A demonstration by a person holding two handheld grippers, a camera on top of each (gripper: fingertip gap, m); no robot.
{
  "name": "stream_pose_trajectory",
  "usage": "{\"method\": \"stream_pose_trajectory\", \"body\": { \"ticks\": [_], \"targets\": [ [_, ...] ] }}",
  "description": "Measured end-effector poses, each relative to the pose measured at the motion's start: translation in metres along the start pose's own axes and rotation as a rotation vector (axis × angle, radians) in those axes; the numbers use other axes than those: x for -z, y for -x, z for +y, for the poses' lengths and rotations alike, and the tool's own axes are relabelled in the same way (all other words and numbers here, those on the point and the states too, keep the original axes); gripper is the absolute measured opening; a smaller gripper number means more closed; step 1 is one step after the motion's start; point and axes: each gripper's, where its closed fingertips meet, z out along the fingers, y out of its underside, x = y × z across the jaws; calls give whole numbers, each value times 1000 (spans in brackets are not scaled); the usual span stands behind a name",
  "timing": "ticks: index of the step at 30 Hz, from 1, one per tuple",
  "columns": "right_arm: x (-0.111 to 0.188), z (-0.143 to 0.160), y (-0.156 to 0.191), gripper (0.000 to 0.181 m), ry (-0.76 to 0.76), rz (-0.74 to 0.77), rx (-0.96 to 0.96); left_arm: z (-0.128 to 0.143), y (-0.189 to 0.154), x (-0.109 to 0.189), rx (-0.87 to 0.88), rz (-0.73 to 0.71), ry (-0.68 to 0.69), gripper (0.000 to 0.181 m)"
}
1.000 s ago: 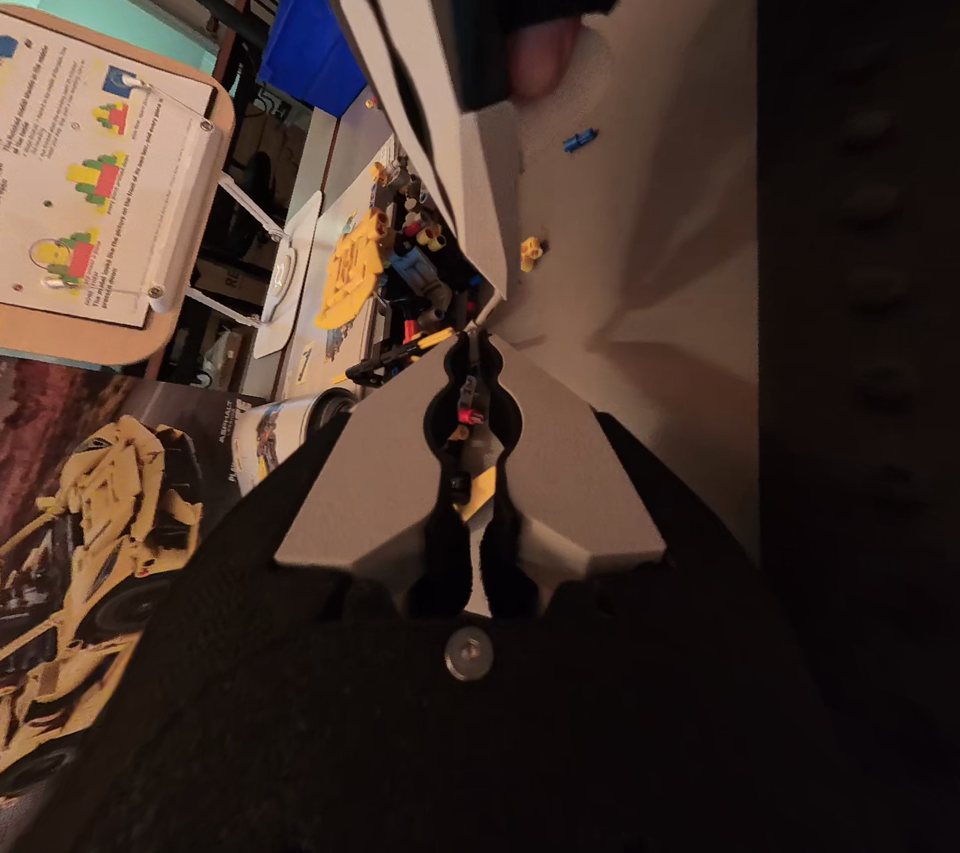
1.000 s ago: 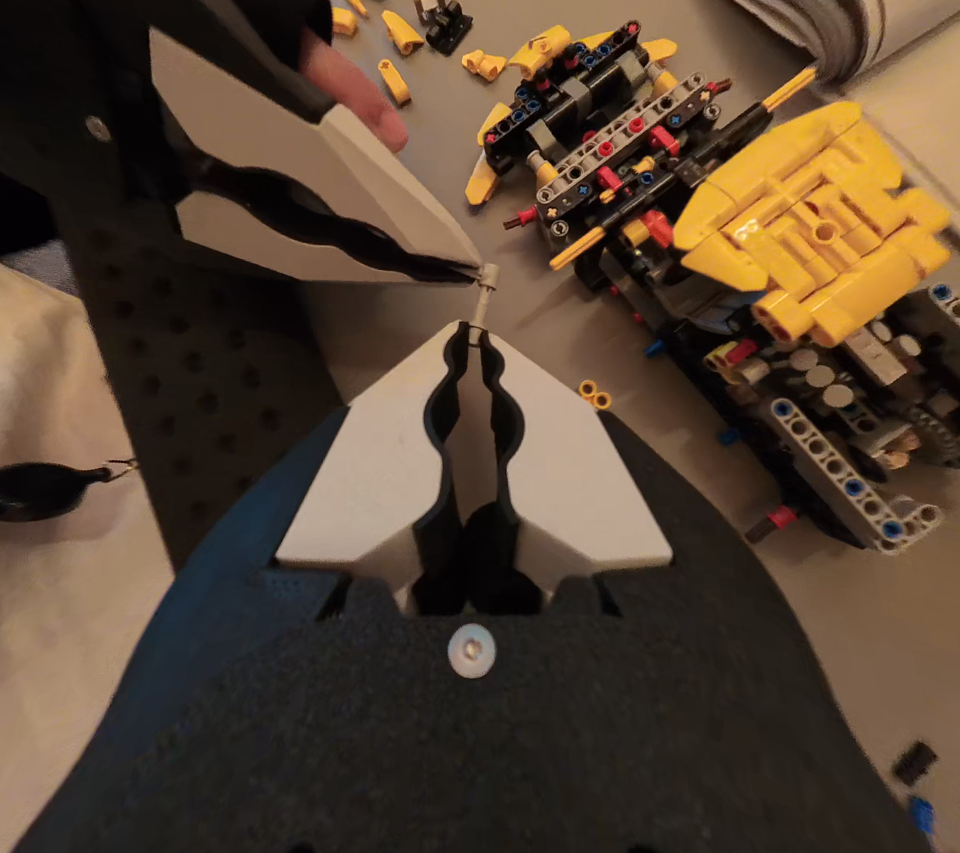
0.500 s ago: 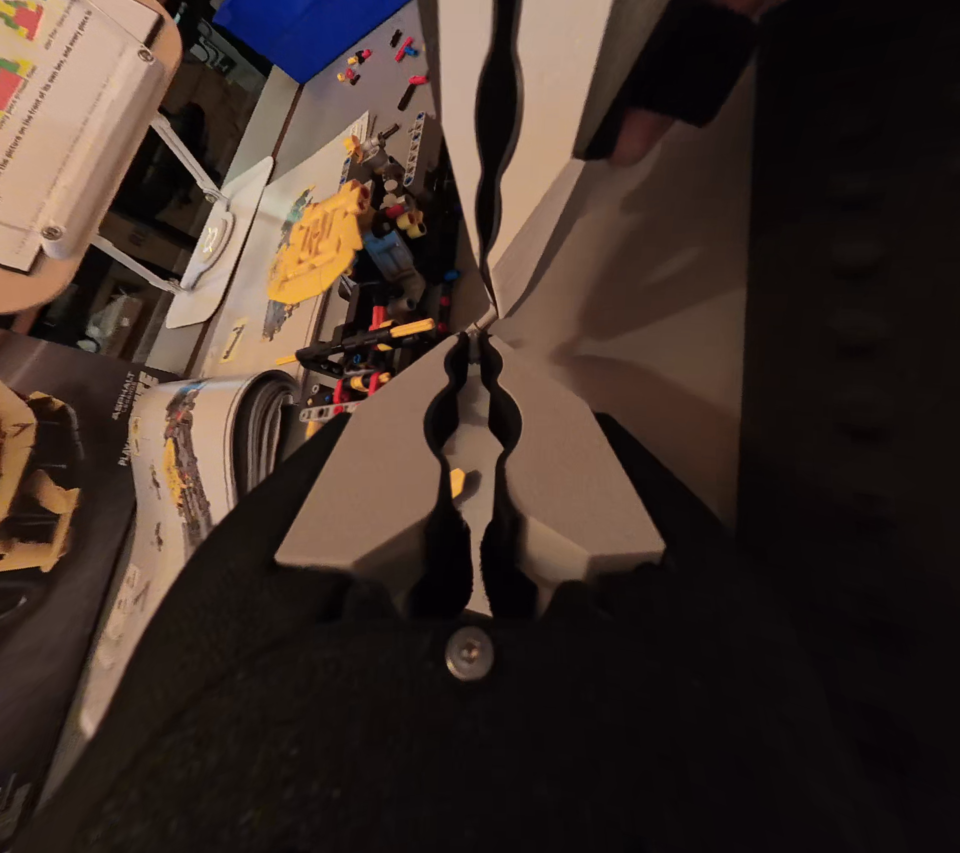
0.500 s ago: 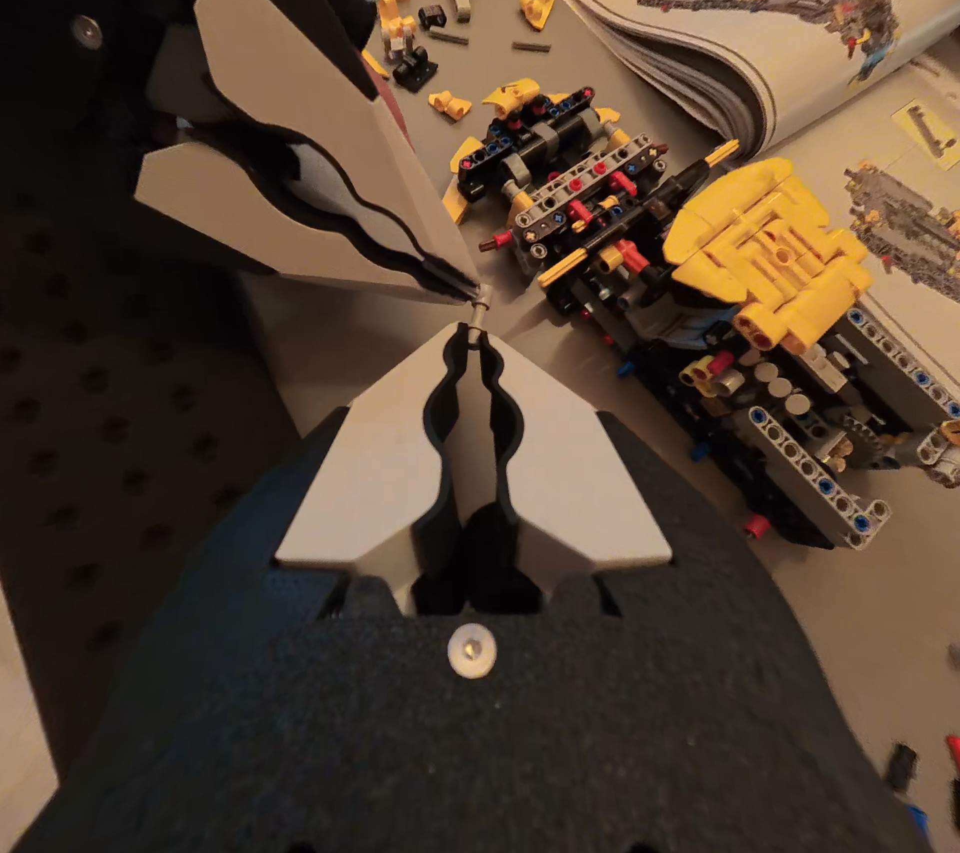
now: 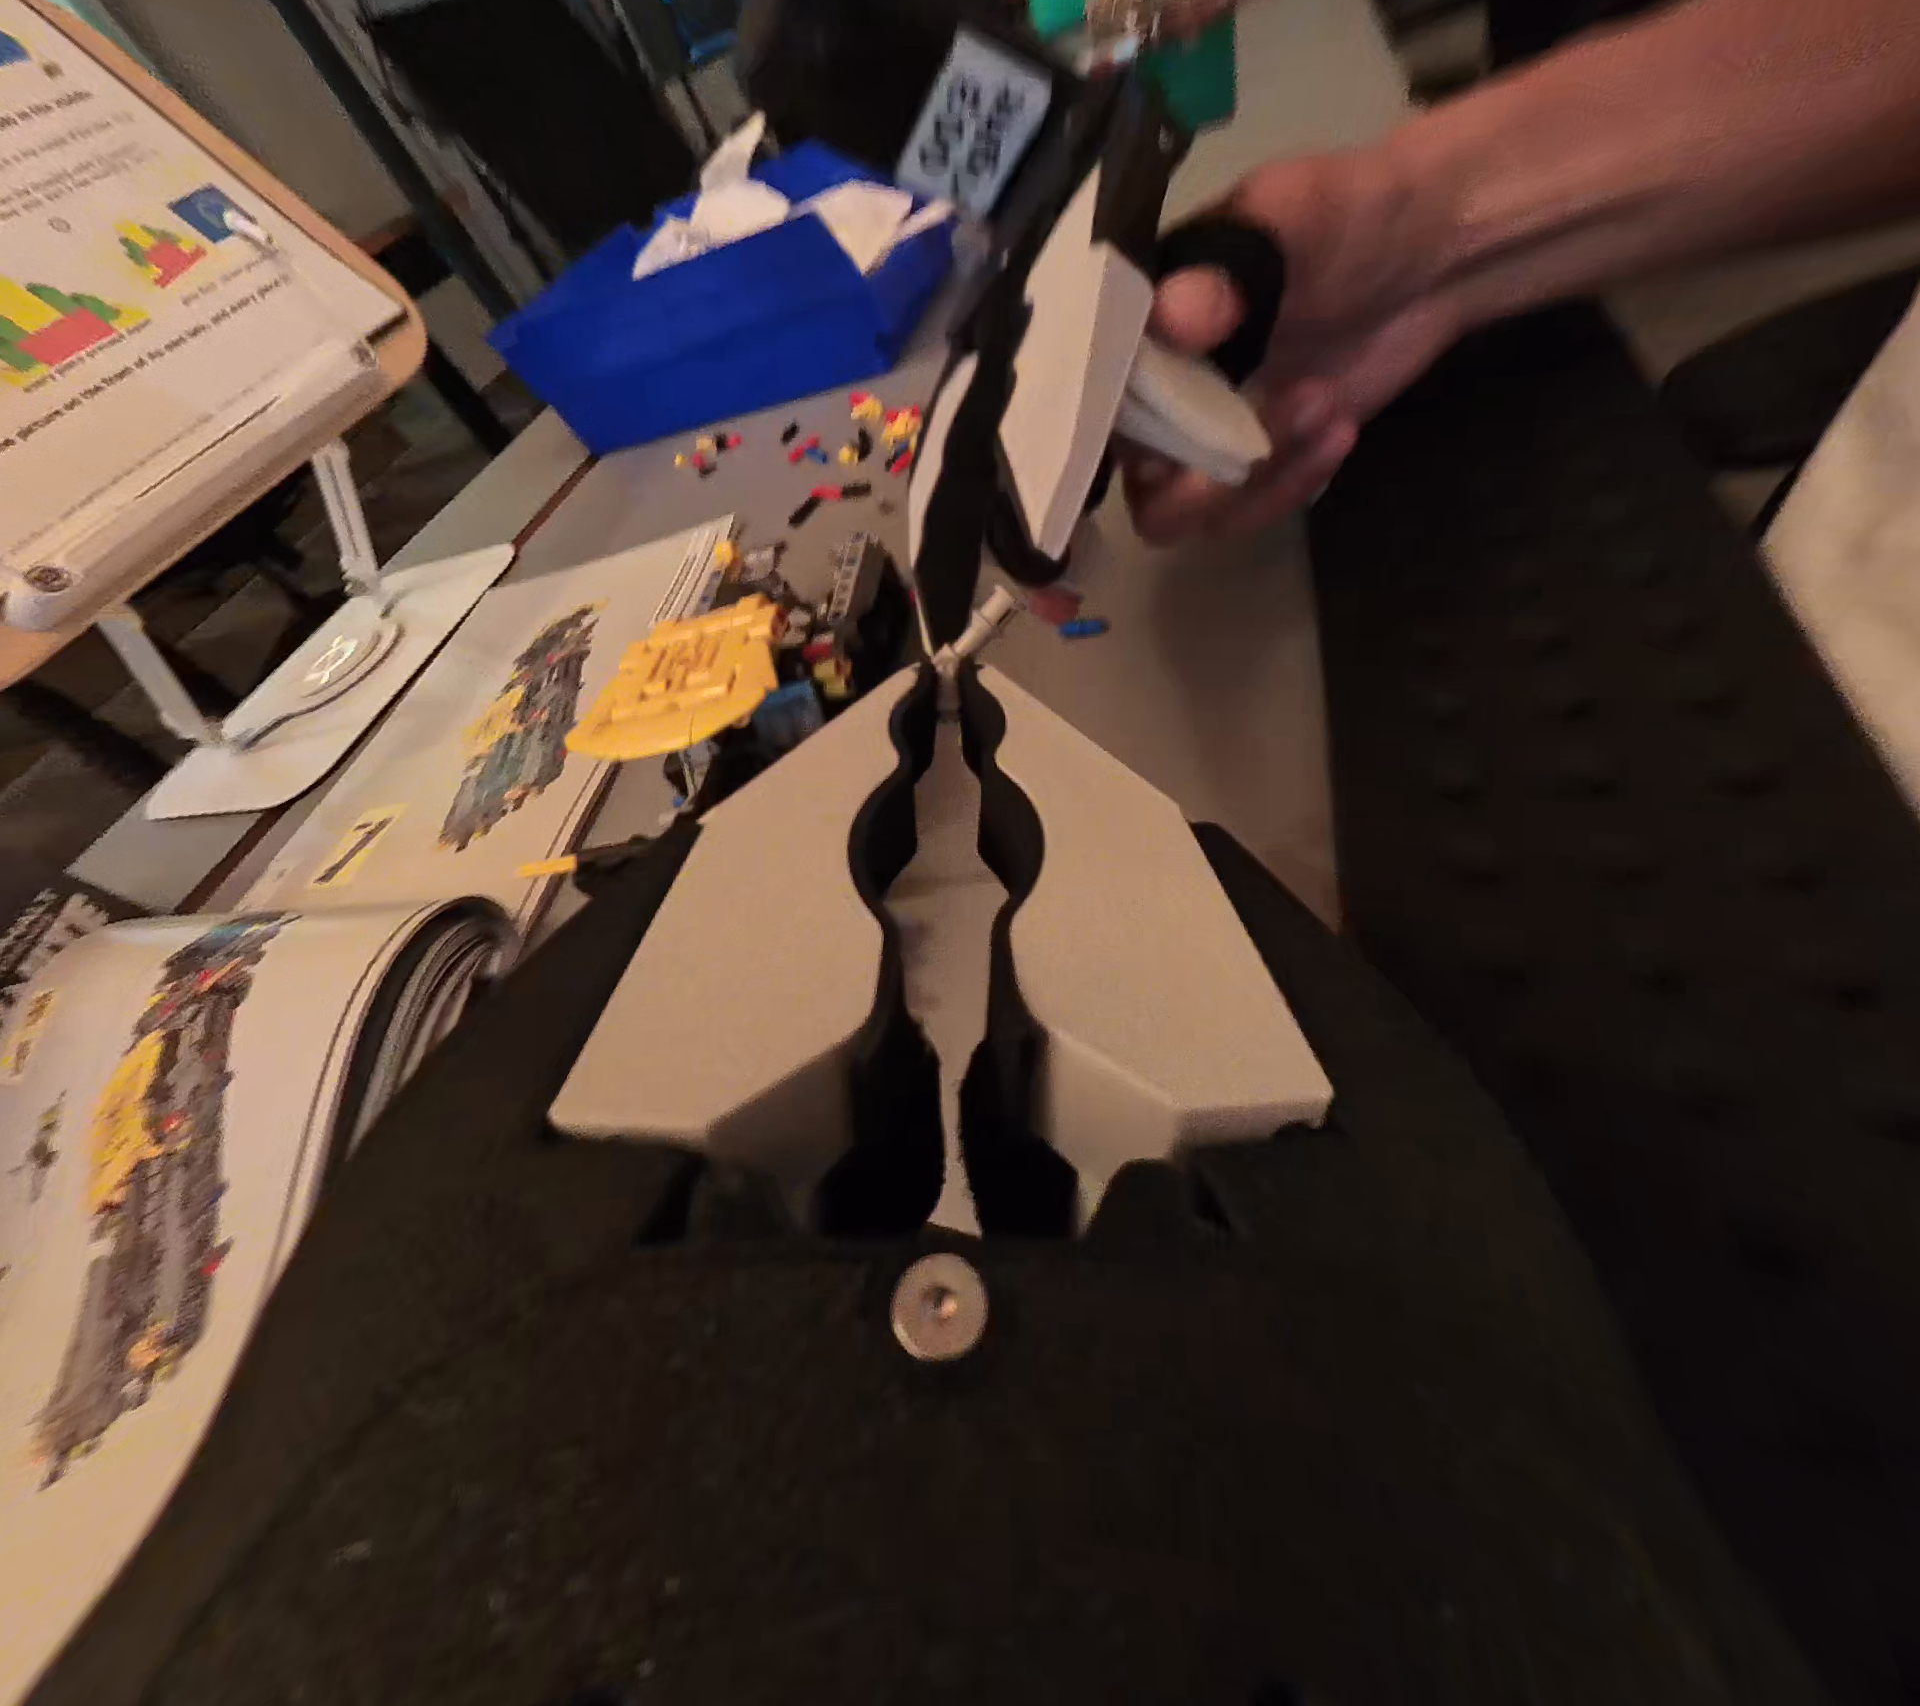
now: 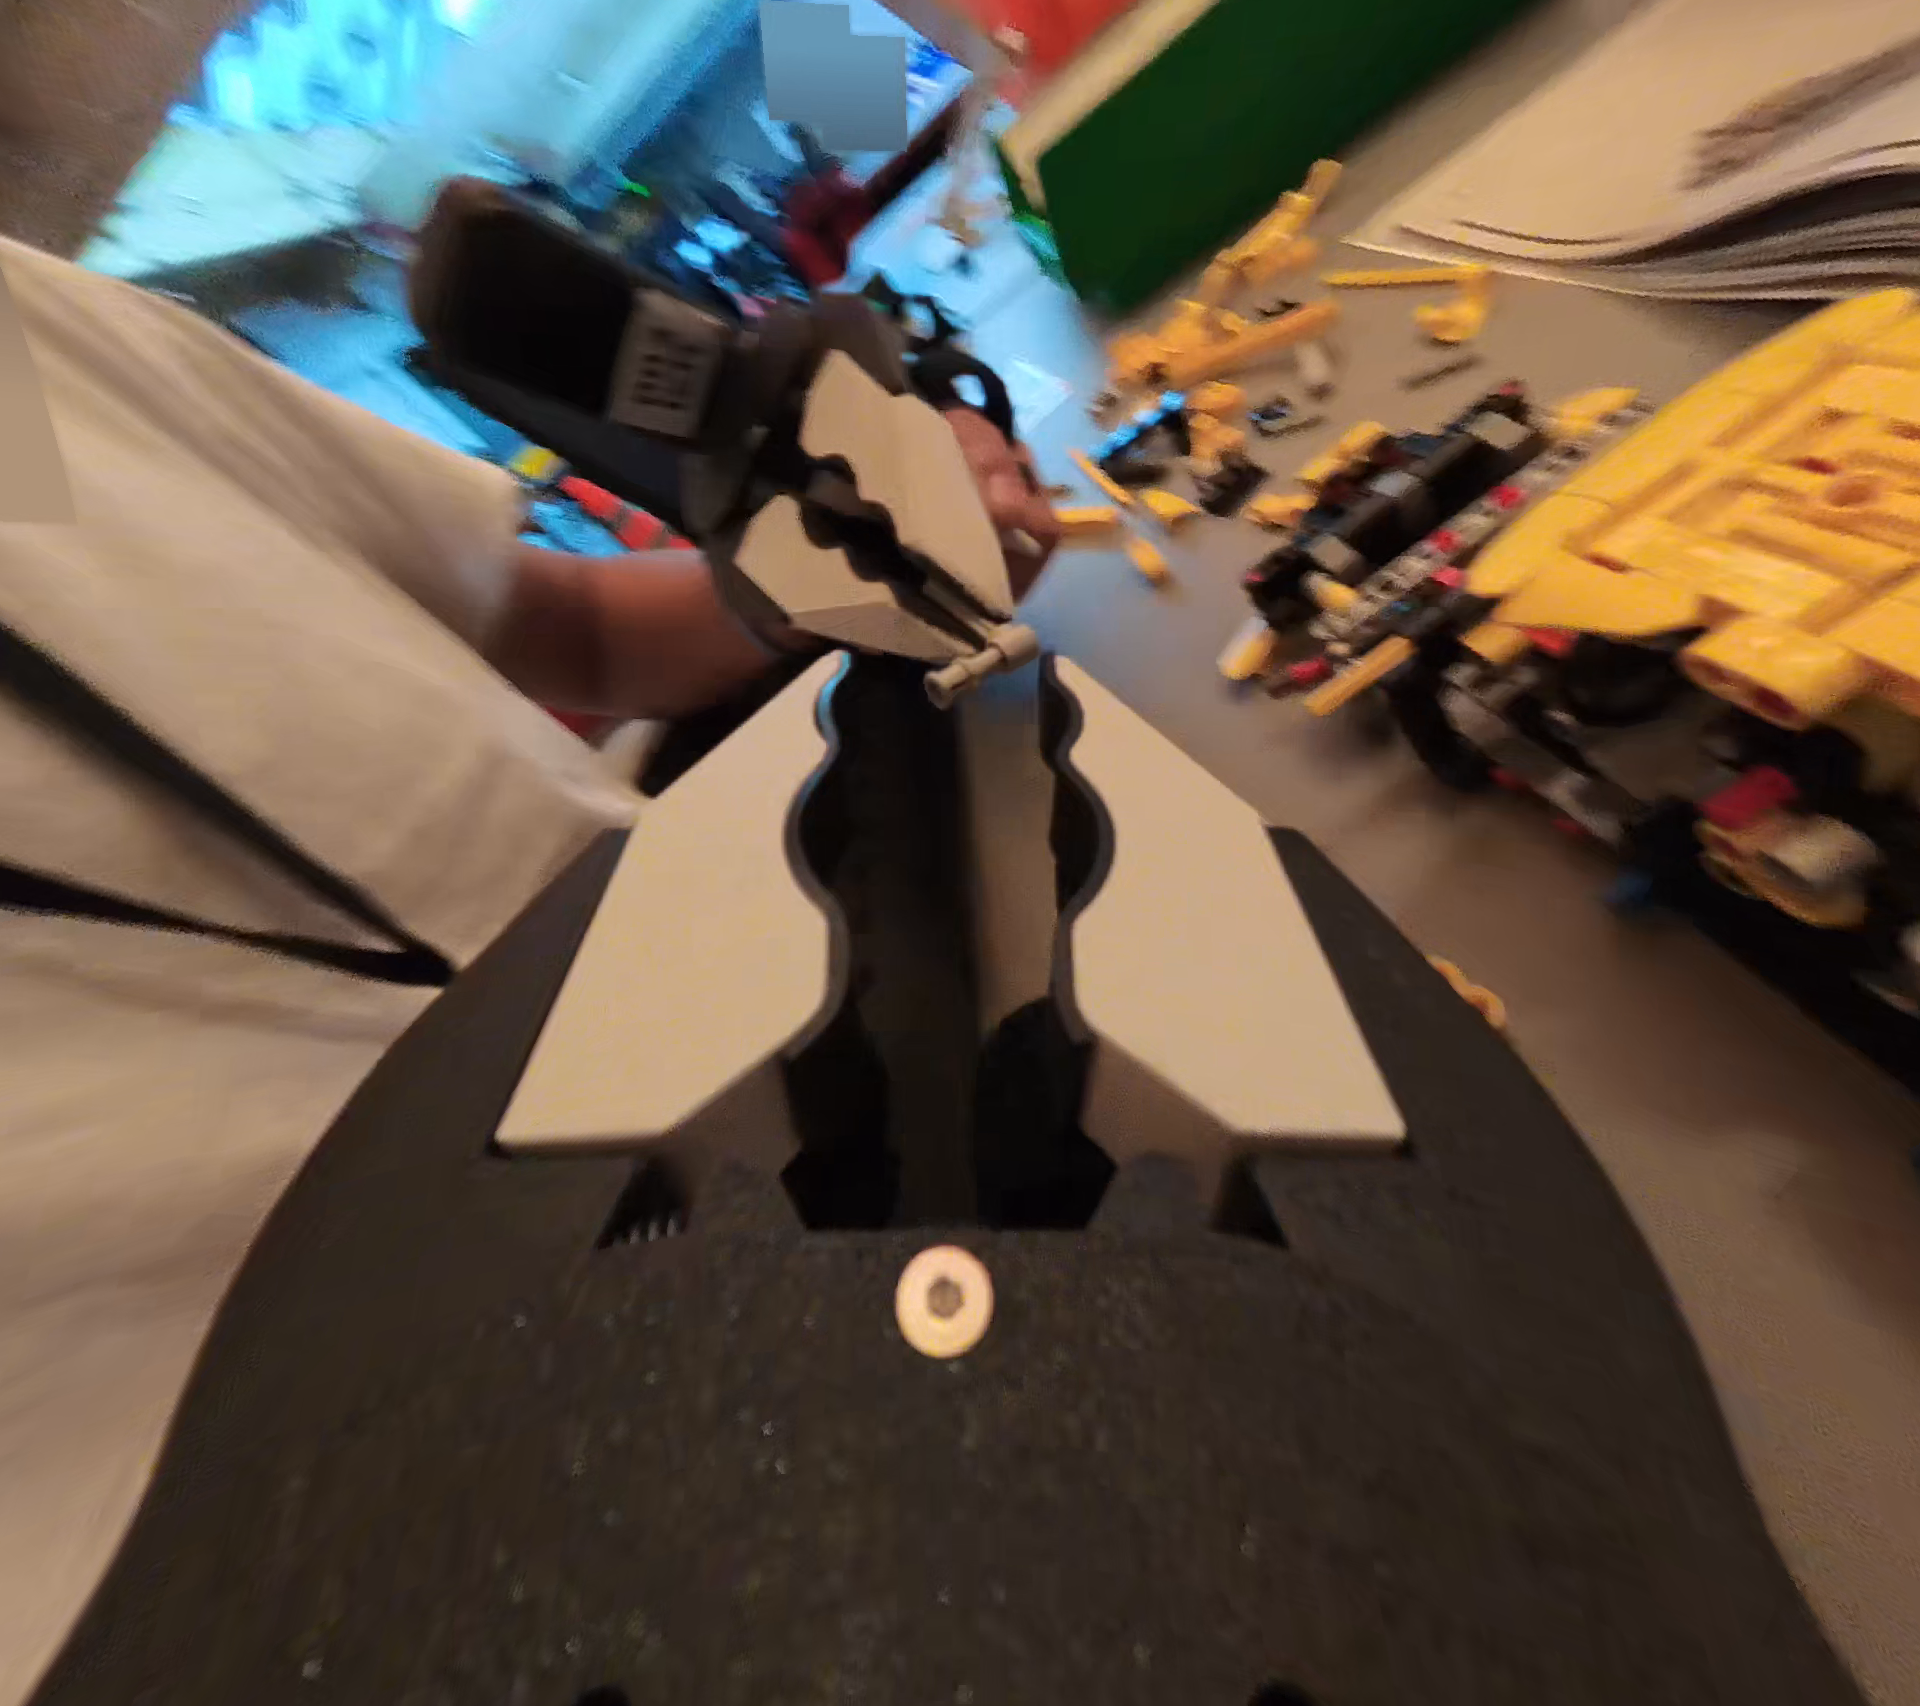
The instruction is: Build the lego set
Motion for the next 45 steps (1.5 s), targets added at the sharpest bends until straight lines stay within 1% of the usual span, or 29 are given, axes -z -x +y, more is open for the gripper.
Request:
{"method": "stream_pose_trajectory", "body": {
  "ticks": [3, 5, 10, 11, 13, 16, 19, 24, 26, 28, 31, 34, 37, 38, 40, 41, 42, 44, 45],
  "targets": [
    [-3, -4, 12, 28, -44, -112, 15, -14, -2, 6, 52, 39, -90, 4],
    [-3, -8, 13, 23, -64, -134, 1, -18, -3, 9, 82, 64, -123, 4],
    [-3, -6, 19, 23, -59, -203, -31, -23, -7, 12, 105, 101, -153, 4],
    [-5, -4, 20, 28, -40, -211, -33, -24, -9, 11, 102, 110, -156, 4],
    [-5, -2, 25, 23, -30, -249, -38, -25, -11, 10, 96, 114, -160, 4],
    [-6, -4, 22, 23, -41, -219, -22, -24, -8, 10, 100, 103, -146, 4],
    [-7, -3, 23, 23, -21, -210, 10, -25, -10, 11, 94, 99, -145, 3],
    [-4, 7, 26, 22, 31, -245, 29, -23, -20, 9, 57, 125, -123, 3],
    [-5, 9, 21, 22, 38, -221, 25, -23, -23, 8, 55, 138, -119, 3],
    [-5, 10, 26, 22, 50, -264, 12, -27, -26, 10, 66, 159, -138, 3],
    [-5, 9, 20, 23, 44, -229, 9, -23, -23, 8, 38, 142, -112, 3],
    [-7, 6, 19, 23, 23, -221, 23, -23, -20, 9, 60, 135, -117, 4],
    [-7, -5, 15, 23, -45, -178, 40, -24, -9, 10, 140, 124, -136, 4],
    [-6, -11, 13, 27, -77, -160, 50, -27, -2, 13, 185, 114, -160, 4],
    [-4, -24, 11, 44, -135, -106, 107, -33, 11, 19, 316, 116, -225, 4],
    [-5, -28, 8, 48, -148, -47, 186, -33, 18, 22, 392, 120, -249, 4],
    [-7, -32, 8, 48, -147, 9, 295, -35, 22, 24, 462, 142, -277, 4],
    [-13, -35, 10, 41, -103, 96, 475, -37, 26, 27, 586, 195, -318, 4],
    [-15, -36, 10, 36, -77, 112, 524, -38, 25, 28, 637, 234, -331, 4]
  ]
}}
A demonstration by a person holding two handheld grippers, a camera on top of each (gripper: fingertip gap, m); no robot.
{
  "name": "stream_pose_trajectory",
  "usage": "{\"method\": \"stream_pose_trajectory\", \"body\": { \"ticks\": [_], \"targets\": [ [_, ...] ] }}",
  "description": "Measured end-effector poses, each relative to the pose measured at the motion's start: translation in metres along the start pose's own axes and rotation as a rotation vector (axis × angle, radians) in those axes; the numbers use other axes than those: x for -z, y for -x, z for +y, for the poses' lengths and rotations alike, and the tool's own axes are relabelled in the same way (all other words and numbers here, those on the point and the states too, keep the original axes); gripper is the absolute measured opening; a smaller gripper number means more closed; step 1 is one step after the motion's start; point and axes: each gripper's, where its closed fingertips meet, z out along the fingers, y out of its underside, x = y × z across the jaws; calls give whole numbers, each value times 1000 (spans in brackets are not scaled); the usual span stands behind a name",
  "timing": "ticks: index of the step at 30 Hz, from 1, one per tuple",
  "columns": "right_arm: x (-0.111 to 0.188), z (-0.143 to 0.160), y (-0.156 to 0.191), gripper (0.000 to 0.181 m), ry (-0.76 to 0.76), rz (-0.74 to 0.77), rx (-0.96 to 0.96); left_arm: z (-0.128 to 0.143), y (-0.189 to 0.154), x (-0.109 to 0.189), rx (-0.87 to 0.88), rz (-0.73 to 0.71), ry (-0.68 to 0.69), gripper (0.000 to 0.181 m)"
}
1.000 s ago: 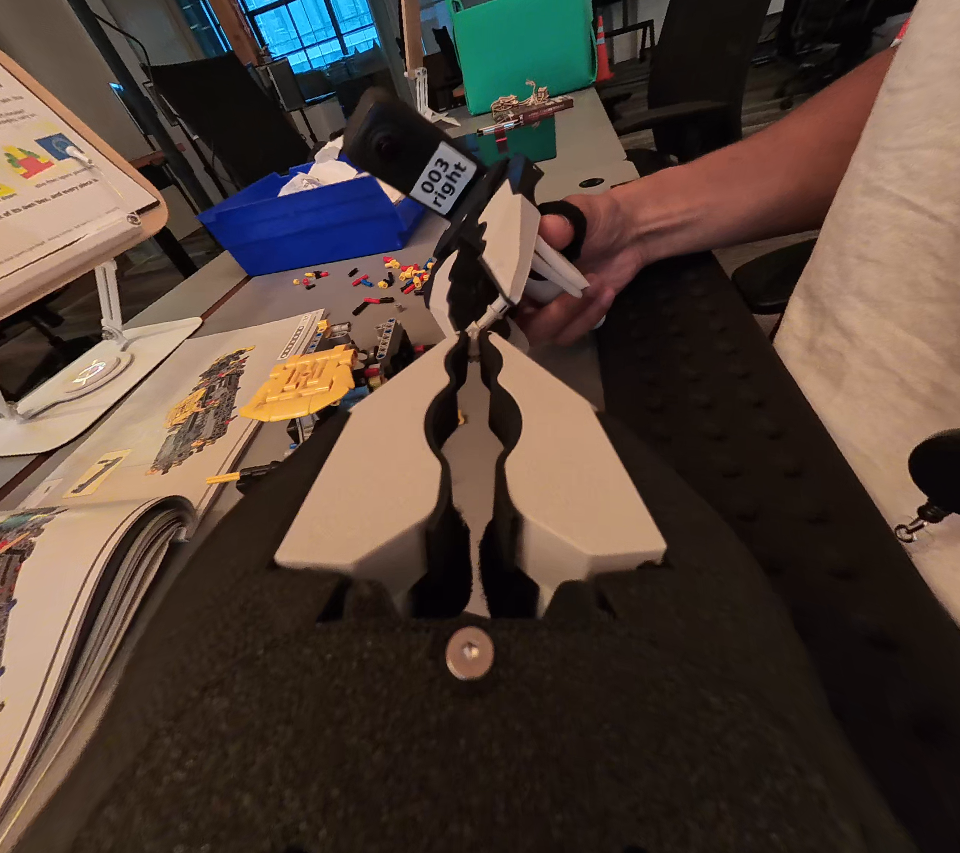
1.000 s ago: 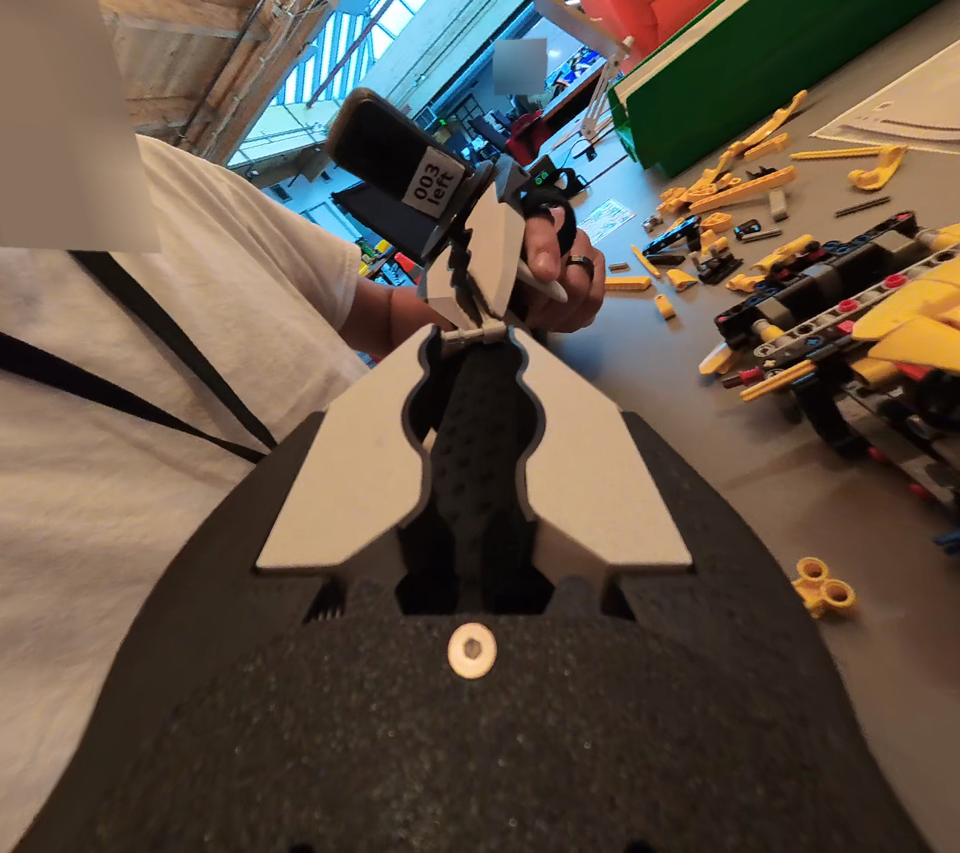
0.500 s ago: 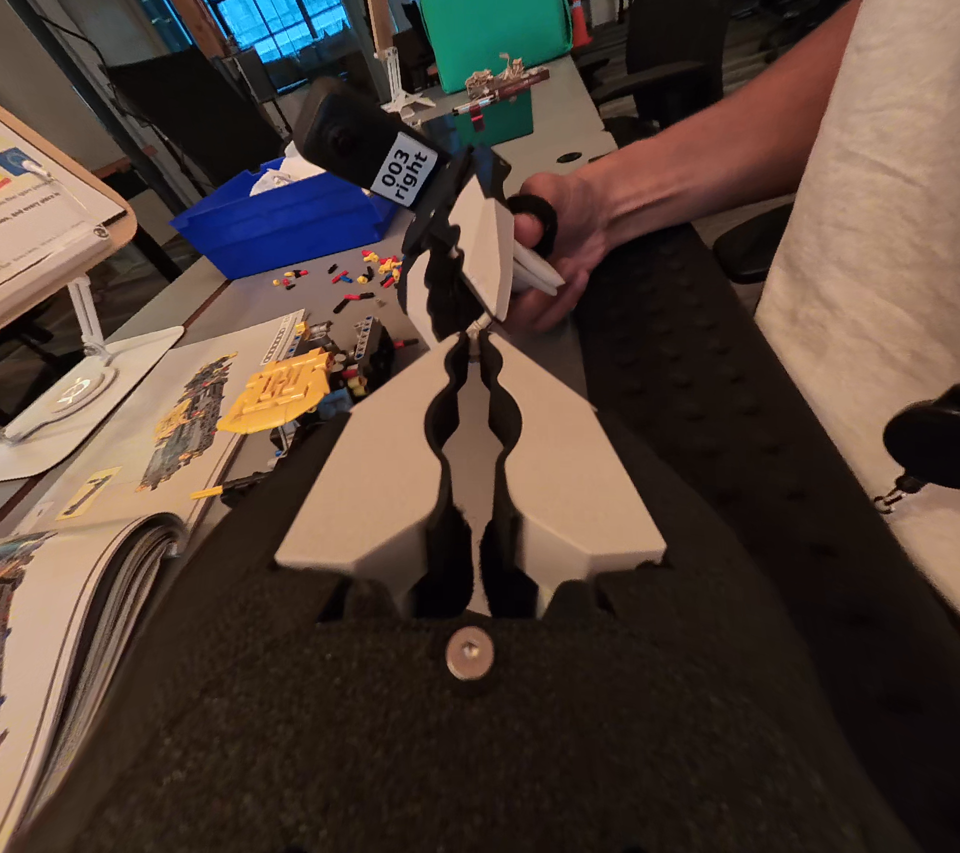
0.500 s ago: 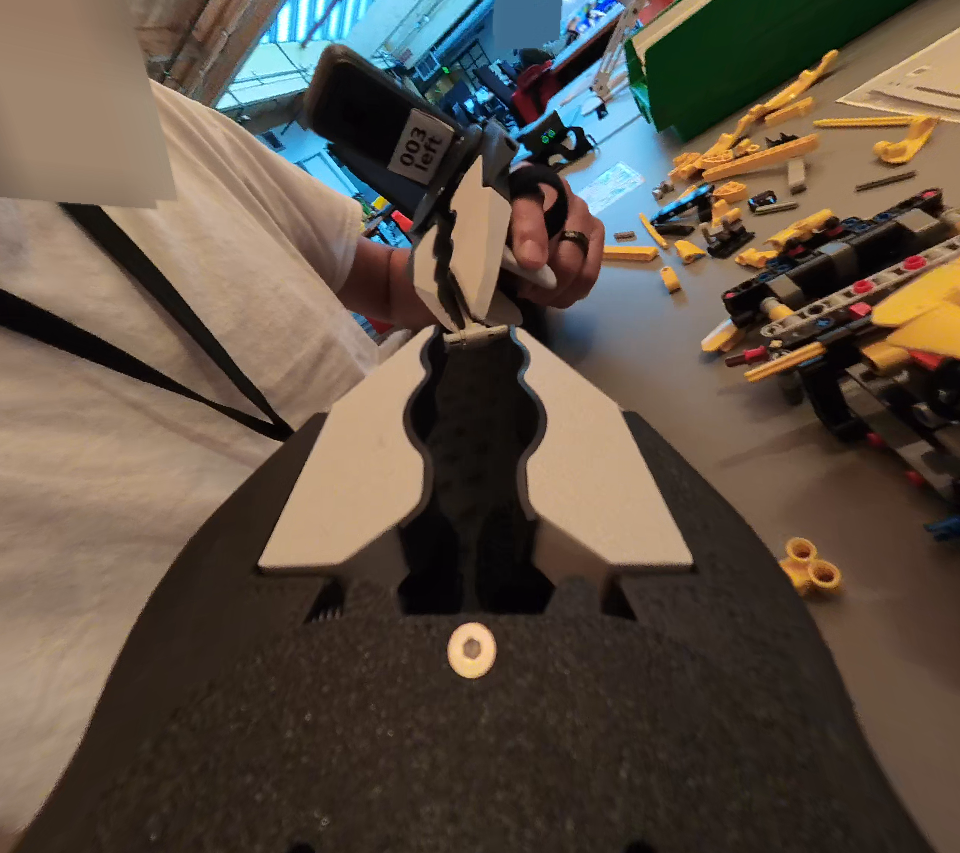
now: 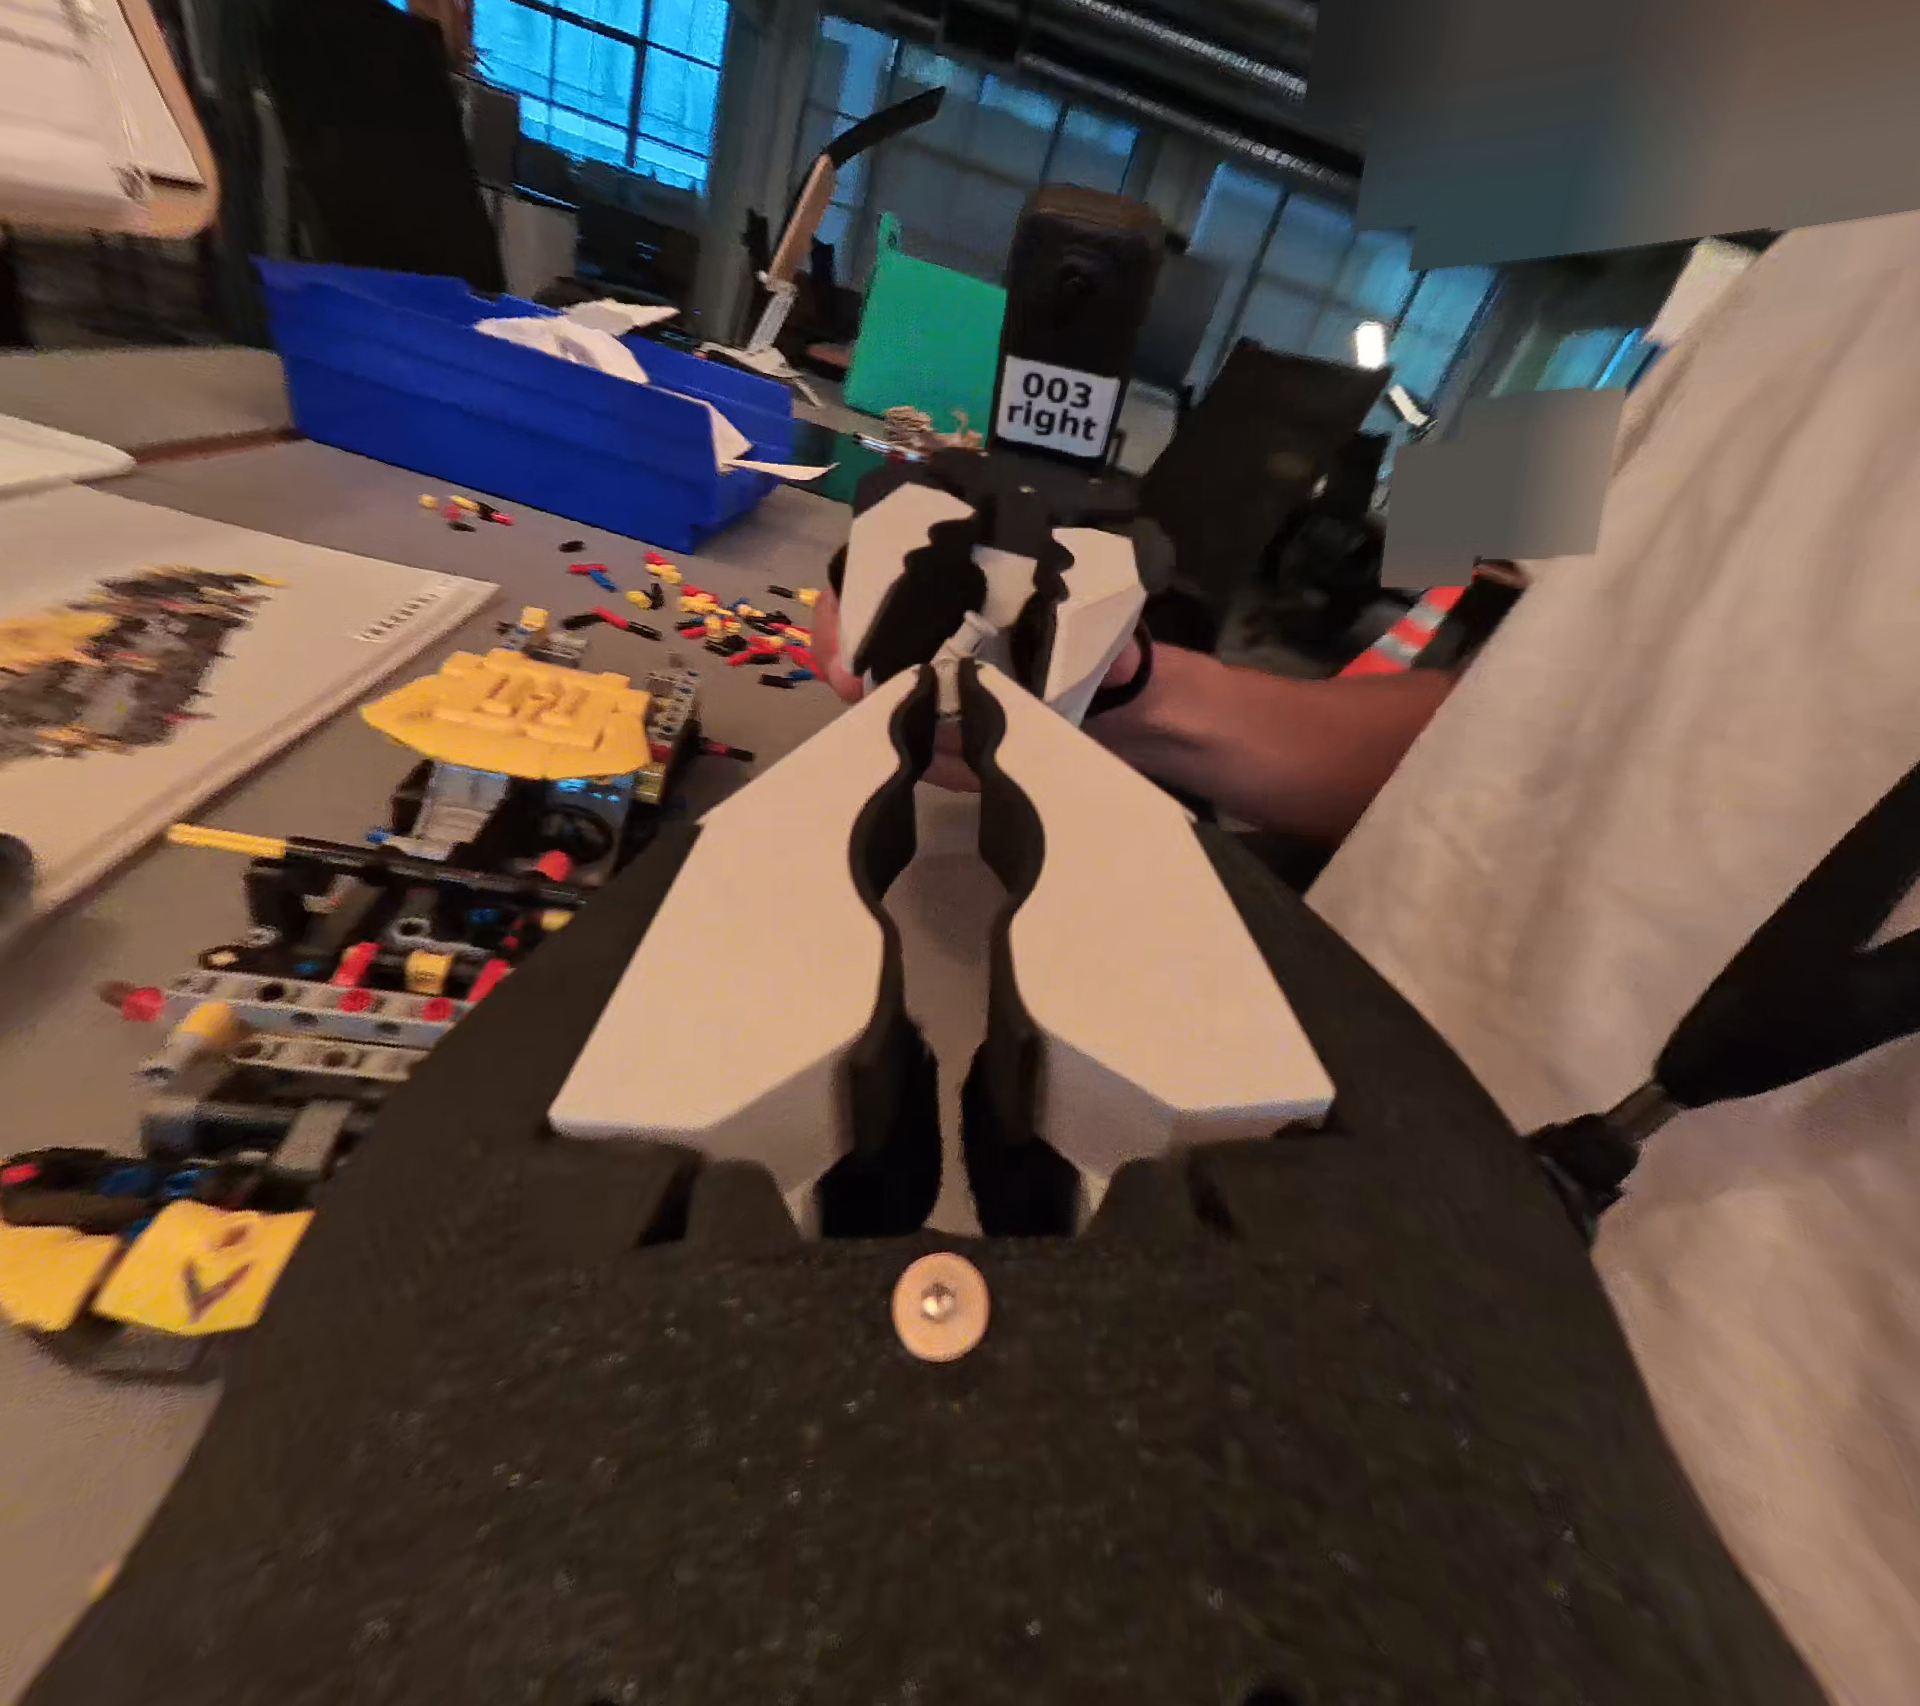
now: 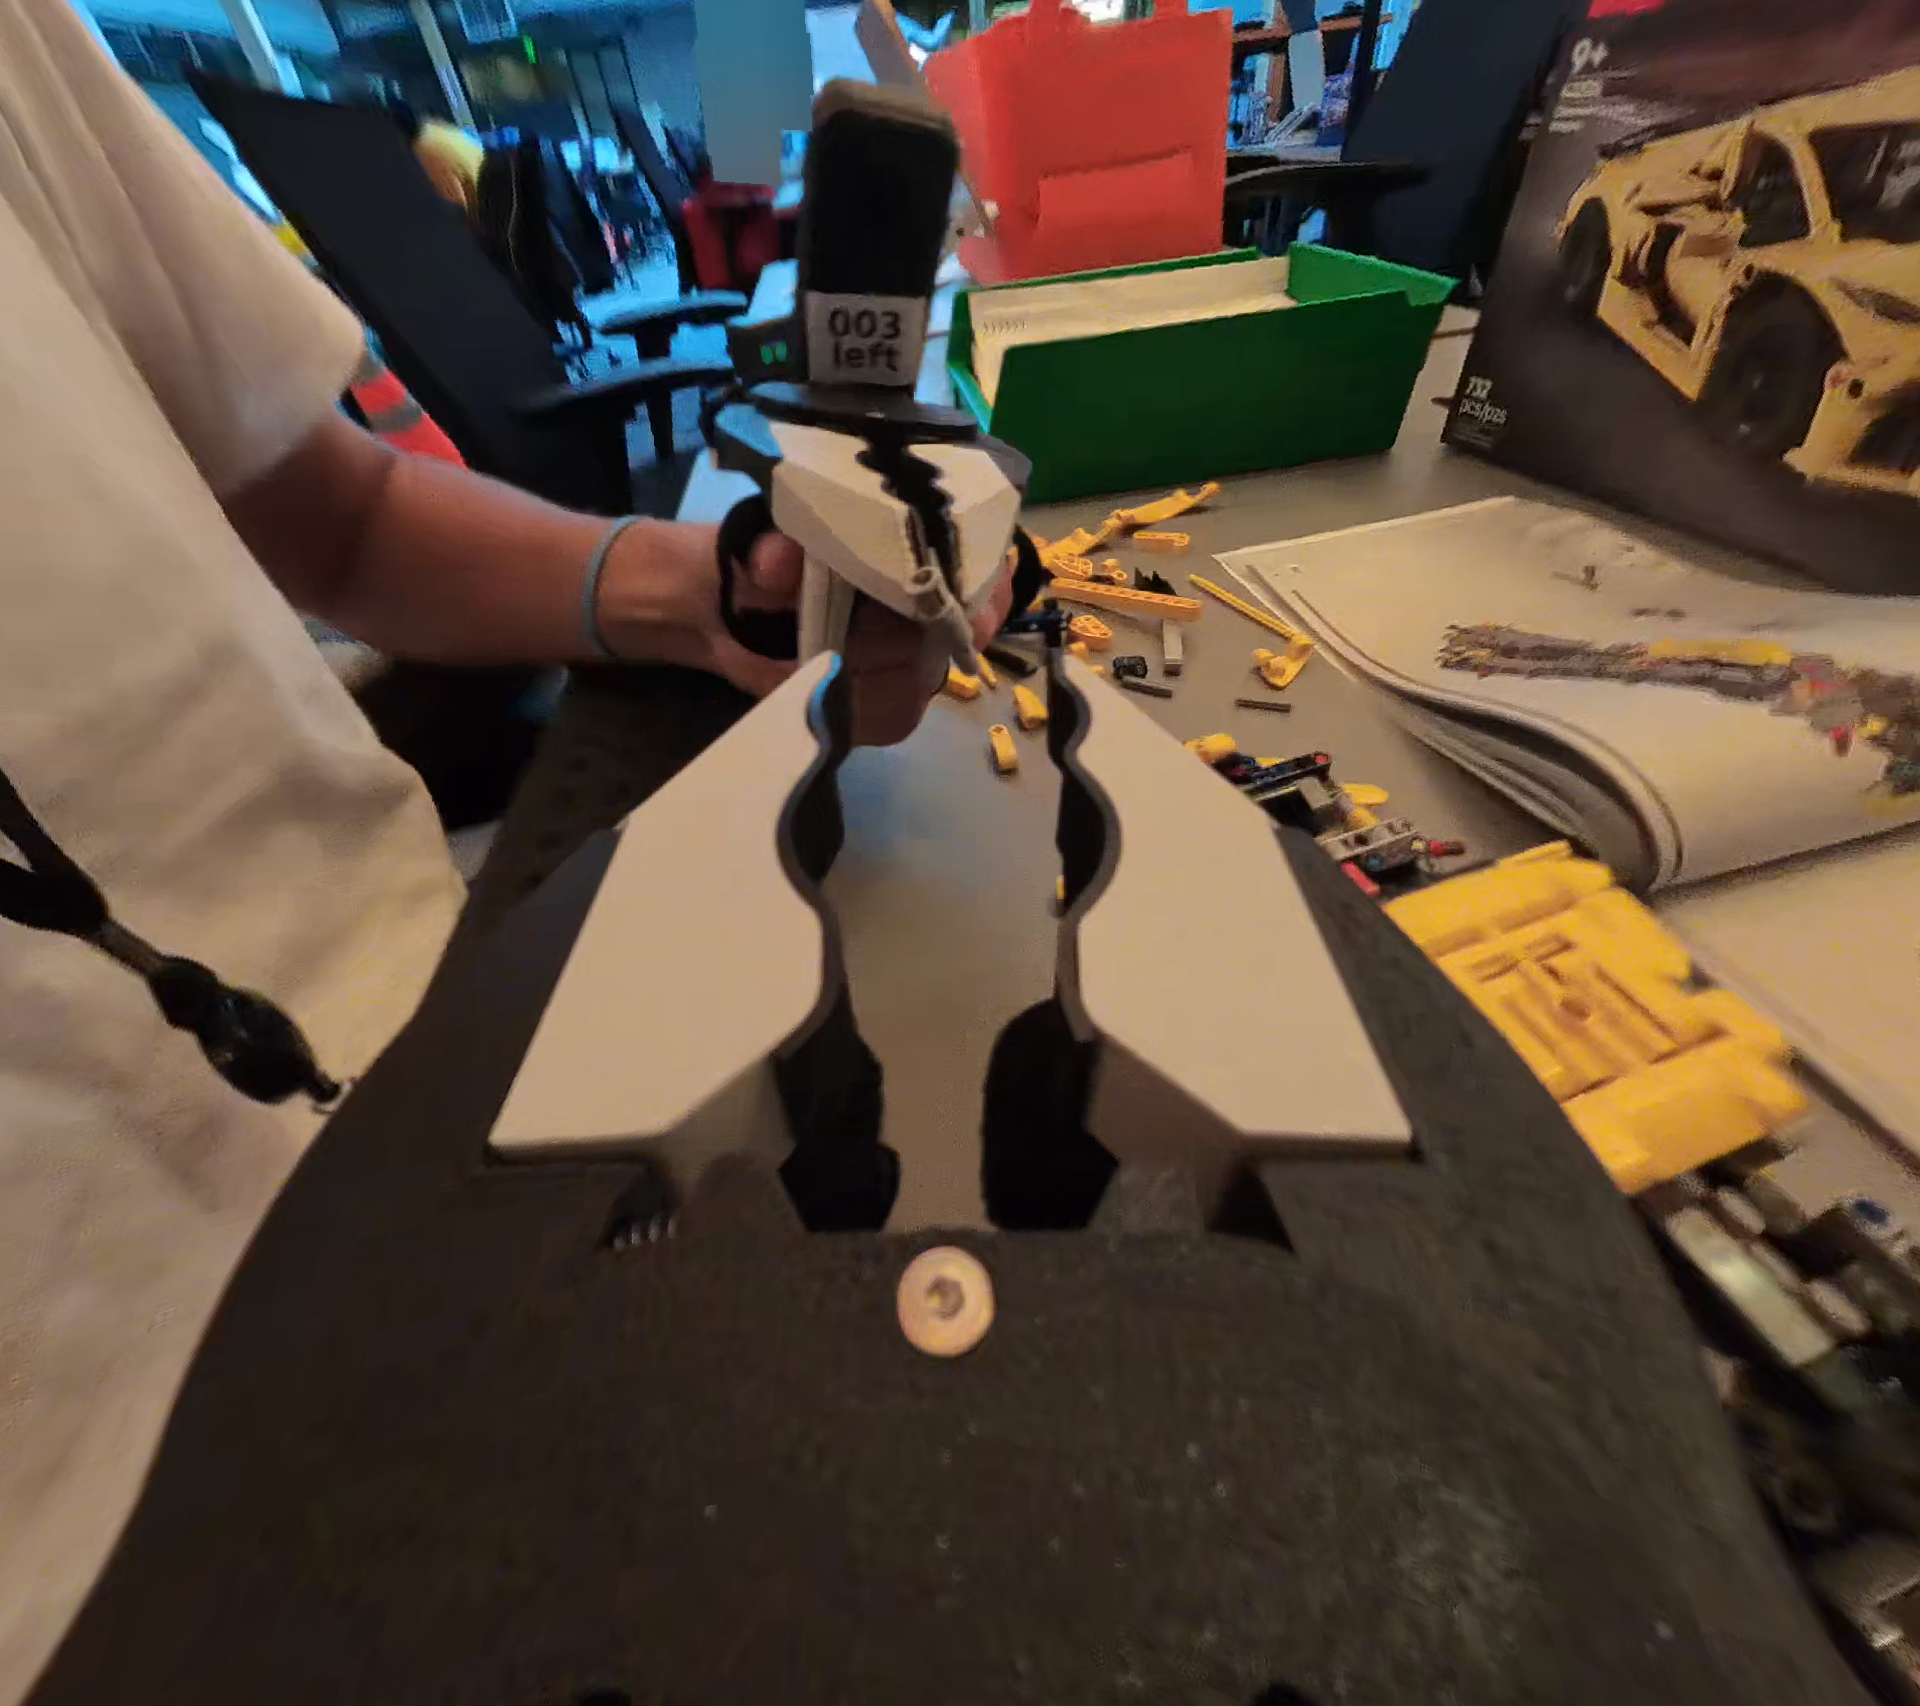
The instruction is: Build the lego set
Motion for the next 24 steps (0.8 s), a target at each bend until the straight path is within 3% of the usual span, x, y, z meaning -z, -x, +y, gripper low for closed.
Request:
{"method": "stream_pose_trajectory", "body": {
  "ticks": [3, 7, 9, 15, 18, 21, 24],
  "targets": [
    [-2, -6, 8, 30, -2, -88, 4, 1, -2, 0, 35, 26, 1, 4],
    [-4, -4, 10, 8, 13, -146, -21, 7, -8, -4, 22, 46, 29, 4],
    [-2, -2, 10, 6, 33, -205, -133, 9, -8, -5, -17, 31, 43, 4],
    [1, 14, 5, 5, 148, -441, -858, 28, 1, -8, -595, -195, 220, 4],
    [5, 24, 7, 5, 235, -529, -1084, 38, 0, -12, -846, -267, 291, 4],
    [4, 21, 3, 7, 228, -533, -1145, 35, 4, -12, -910, -321, 311, 4],
    [7, -1, -17, 20, 134, -452, -960, 26, 16, -5, -848, -388, 299, 4]
  ]
}}
